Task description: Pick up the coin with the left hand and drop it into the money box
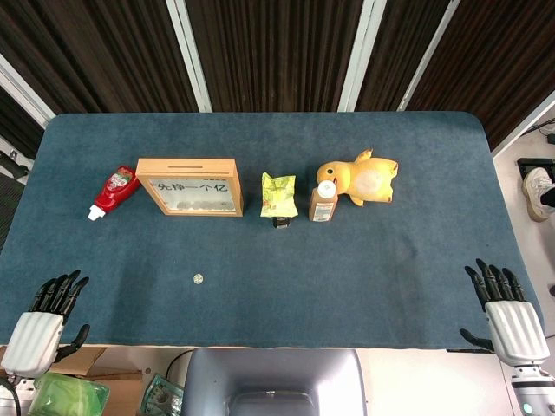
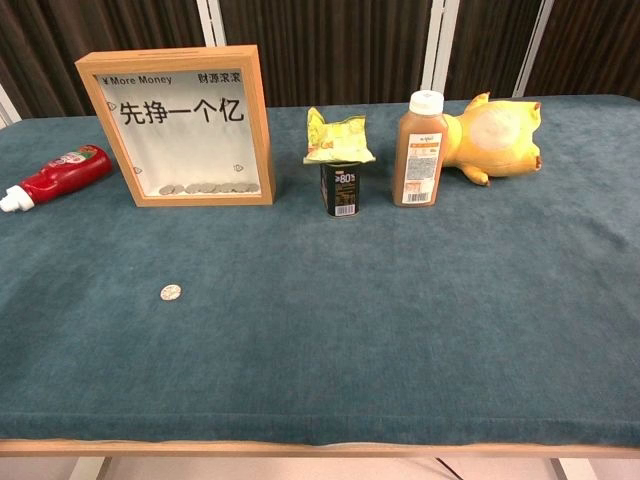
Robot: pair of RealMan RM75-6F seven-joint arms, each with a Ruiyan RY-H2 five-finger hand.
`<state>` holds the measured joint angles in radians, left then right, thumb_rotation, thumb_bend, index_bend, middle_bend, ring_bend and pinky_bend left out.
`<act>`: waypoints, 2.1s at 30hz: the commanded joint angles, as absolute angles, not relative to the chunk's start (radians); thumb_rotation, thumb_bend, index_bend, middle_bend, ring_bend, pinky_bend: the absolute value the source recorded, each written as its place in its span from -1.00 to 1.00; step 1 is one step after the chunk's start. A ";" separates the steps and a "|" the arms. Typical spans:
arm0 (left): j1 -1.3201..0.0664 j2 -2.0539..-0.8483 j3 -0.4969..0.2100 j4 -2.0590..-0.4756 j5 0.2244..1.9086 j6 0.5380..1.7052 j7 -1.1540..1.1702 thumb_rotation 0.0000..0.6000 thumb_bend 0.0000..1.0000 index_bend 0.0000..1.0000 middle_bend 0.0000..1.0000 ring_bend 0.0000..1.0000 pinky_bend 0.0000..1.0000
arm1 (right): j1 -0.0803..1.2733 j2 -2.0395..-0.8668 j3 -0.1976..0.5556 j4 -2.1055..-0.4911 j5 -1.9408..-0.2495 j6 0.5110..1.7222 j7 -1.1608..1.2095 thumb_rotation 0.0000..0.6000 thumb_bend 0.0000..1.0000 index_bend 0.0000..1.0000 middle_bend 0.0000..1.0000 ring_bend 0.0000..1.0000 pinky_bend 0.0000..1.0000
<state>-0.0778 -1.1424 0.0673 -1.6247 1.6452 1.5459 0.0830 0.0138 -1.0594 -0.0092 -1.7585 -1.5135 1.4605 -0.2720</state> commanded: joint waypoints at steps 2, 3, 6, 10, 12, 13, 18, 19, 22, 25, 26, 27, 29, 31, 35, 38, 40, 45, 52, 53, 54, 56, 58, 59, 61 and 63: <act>-0.083 -1.147 0.067 -1.618 1.655 1.537 0.078 1.00 -0.27 -0.95 -1.00 -1.00 -0.82 | 0.016 -1.062 -0.009 -1.758 -1.515 1.458 -0.276 1.00 -0.74 -1.00 -1.00 -1.00 -1.00; -0.086 -1.153 0.066 -1.616 1.660 1.535 0.074 1.00 -0.27 -0.94 -0.98 -0.99 -0.80 | 0.017 -1.061 -0.011 -1.758 -1.513 1.454 -0.279 1.00 -0.74 -1.00 -1.00 -1.00 -1.00; -0.099 -1.229 0.036 -1.568 1.702 1.577 0.058 1.00 -0.27 -0.79 -0.42 -0.49 -0.22 | 0.018 -1.061 -0.010 -1.761 -1.514 1.453 -0.276 1.00 -0.74 -1.00 -1.00 -1.00 -1.00; -0.141 -1.410 0.013 -1.438 1.743 1.587 -0.085 1.00 -0.25 -0.10 0.96 0.91 0.99 | 0.017 -1.057 -0.010 -1.762 -1.510 1.452 -0.269 1.00 -0.74 -1.00 -1.00 -1.00 -1.00; -0.172 -1.481 0.013 -1.376 1.715 1.509 -0.094 1.00 -0.24 0.06 1.00 1.00 1.00 | 0.017 -1.059 -0.007 -1.761 -1.507 1.453 -0.270 1.00 -0.74 -1.00 -1.00 -1.00 -1.00; -0.181 -1.505 0.008 -1.360 1.705 1.487 -0.071 1.00 -0.24 0.08 1.00 1.00 1.00 | 0.018 -1.059 -0.007 -1.762 -1.506 1.451 -0.271 1.00 -0.74 -1.00 -1.00 -1.00 -1.00; -0.206 -1.644 -0.034 -1.289 1.660 1.455 0.053 1.00 -0.23 0.04 1.00 1.00 1.00 | 0.026 -1.062 -0.006 -1.762 -1.495 1.433 -0.278 1.00 -0.74 -1.00 -1.00 -1.00 -1.00; -0.213 -1.662 -0.037 -1.288 1.651 1.443 0.064 1.00 -0.23 0.02 1.00 1.00 1.00 | 0.027 -1.062 -0.005 -1.761 -1.493 1.432 -0.278 1.00 -0.74 -1.00 -1.00 -1.00 -1.00; -0.228 -1.683 -0.046 -1.299 1.630 1.413 0.090 1.00 -0.23 -0.02 1.00 1.00 1.00 | 0.028 -1.060 -0.004 -1.762 -1.489 1.429 -0.277 1.00 -0.74 -1.00 -1.00 -1.00 -1.00; -0.250 -1.714 -0.063 -1.293 1.605 1.381 0.136 1.00 -0.23 -0.04 1.00 1.00 1.00 | 0.030 -1.061 -0.006 -1.762 -1.489 1.424 -0.279 1.00 -0.74 -1.00 -1.00 -1.00 -1.00; -0.262 -1.726 -0.070 -1.290 1.591 1.359 0.146 1.00 -0.23 -0.05 1.00 1.00 1.00 | 0.031 -1.061 -0.006 -1.762 -1.488 1.422 -0.282 1.00 -0.74 -1.00 -1.00 -1.00 -1.00; -0.271 -1.734 -0.075 -1.288 1.580 1.343 0.153 1.00 -0.23 -0.06 1.00 1.00 1.00 | 0.031 -1.061 -0.006 -1.763 -1.487 1.421 -0.284 1.00 -0.74 -1.00 -1.00 -1.00 -1.00; -0.291 -1.757 -0.091 -1.274 1.559 1.317 0.179 1.00 -0.23 -0.07 1.00 1.00 1.00 | 0.032 -1.062 -0.006 -1.764 -1.485 1.420 -0.286 1.00 -0.74 -1.00 -1.00 -1.00 -1.00; -0.307 -1.784 -0.107 -1.254 1.540 1.302 0.209 1.00 -0.23 -0.07 1.00 1.00 1.00 | 0.032 -1.063 -0.005 -1.763 -1.484 1.421 -0.285 1.00 -0.74 -1.00 -1.00 -1.00 -1.00; -0.332 -1.827 -0.130 -1.228 1.509 1.284 0.261 1.00 -0.23 -0.07 1.00 1.00 1.00 | 0.034 -1.061 -0.004 -1.763 -1.481 1.420 -0.280 1.00 -0.74 -1.00 -1.00 -1.00 -1.00; -0.348 -1.857 -0.140 -1.206 1.493 1.278 0.299 1.00 -0.24 -0.07 1.00 1.00 1.00 | 0.036 -1.060 -0.003 -1.763 -1.478 1.416 -0.279 1.00 -0.74 -1.00 -1.00 -1.00 -1.00; -0.358 -1.876 -0.145 -1.194 1.485 1.277 0.316 1.00 -0.24 -0.07 1.00 1.00 1.00 | 0.036 -1.059 -0.002 -1.763 -1.475 1.416 -0.277 1.00 -0.74 -1.00 -1.00 -1.00 -1.00; -0.379 -1.915 -0.155 -1.151 1.458 1.264 0.368 1.00 -0.23 -0.07 1.00 1.00 1.00 | 0.036 -1.057 -0.001 -1.764 -1.474 1.417 -0.273 1.00 -0.74 -1.00 -1.00 -1.00 -1.00; -0.397 -1.945 -0.168 -1.115 1.406 1.241 0.439 1.00 -0.23 -0.10 1.00 1.00 1.00 | 0.035 -1.053 -0.002 -1.764 -1.476 1.421 -0.264 1.00 -0.74 -1.00 -1.00 -1.00 -1.00; -0.398 -1.946 -0.169 -1.113 1.402 1.241 0.444 1.00 -0.23 -0.10 1.00 1.00 1.00 | 0.035 -1.052 -0.002 -1.764 -1.476 1.422 -0.262 1.00 -0.74 -1.00 -1.00 -1.00 -1.00; -0.399 -1.946 -0.168 -1.113 1.399 1.241 0.448 1.00 -0.23 -0.10 1.00 1.00 1.00 | 0.035 -1.052 -0.002 -1.764 -1.476 1.422 -0.261 1.00 -0.74 -1.00 -1.00 -1.00 -1.00; -0.401 -1.945 -0.167 -1.113 1.395 1.243 0.452 1.00 -0.23 -0.11 1.00 1.00 1.00 | 0.035 -1.051 -0.002 -1.763 -1.476 1.422 -0.259 1.00 -0.74 -1.00 -1.00 -1.00 -1.00; -0.402 -1.947 -0.164 -1.107 1.395 1.250 0.460 1.00 -0.22 -0.11 1.00 1.00 1.00 | 0.035 -1.051 -0.003 -1.763 -1.477 1.421 -0.259 1.00 -0.74 -1.00 -1.00 -1.00 -1.00; -0.403 -1.950 -0.162 -1.101 1.396 1.255 0.465 1.00 -0.22 -0.11 1.00 1.00 1.00 | 0.035 -1.051 -0.004 -1.763 -1.478 1.421 -0.259 1.00 -0.74 -1.00 -1.00 -1.00 -1.00; -0.402 -1.952 -0.158 -1.094 1.395 1.257 0.465 1.00 -0.22 -0.11 1.00 1.00 1.00 | 0.035 -1.050 -0.004 -1.764 -1.480 1.422 -0.258 1.00 -0.74 -1.00 -1.00 -1.00 -1.00; -0.403 -1.954 -0.156 -1.086 1.389 1.256 0.465 1.00 -0.22 -0.11 1.00 1.00 1.00 | 0.034 -1.050 -0.004 -1.765 -1.481 1.424 -0.257 1.00 -0.74 -1.00 -1.00 -1.00 -1.00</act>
